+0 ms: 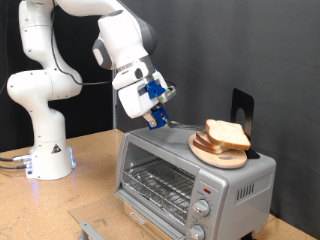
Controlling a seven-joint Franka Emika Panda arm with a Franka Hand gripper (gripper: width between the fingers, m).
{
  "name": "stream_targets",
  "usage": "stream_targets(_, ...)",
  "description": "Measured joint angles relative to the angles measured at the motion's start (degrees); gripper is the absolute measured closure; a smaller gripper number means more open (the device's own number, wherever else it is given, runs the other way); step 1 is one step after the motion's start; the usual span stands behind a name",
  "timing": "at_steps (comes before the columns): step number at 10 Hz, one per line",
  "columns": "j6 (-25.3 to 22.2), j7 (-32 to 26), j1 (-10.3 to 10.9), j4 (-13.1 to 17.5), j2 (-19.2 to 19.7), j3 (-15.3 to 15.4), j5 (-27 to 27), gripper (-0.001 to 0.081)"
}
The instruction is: Make a piece of toast with the oven
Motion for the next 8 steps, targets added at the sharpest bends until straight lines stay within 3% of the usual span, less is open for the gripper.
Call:
stream_targets(4, -5.3, 4.0, -0.4, 3.1, 2.4, 0.2, -5.5, 0.0318)
stream_targets(8, -10.0, 6.7, -0.4, 7.5, 5.3, 0.1, -7.0, 0.0318)
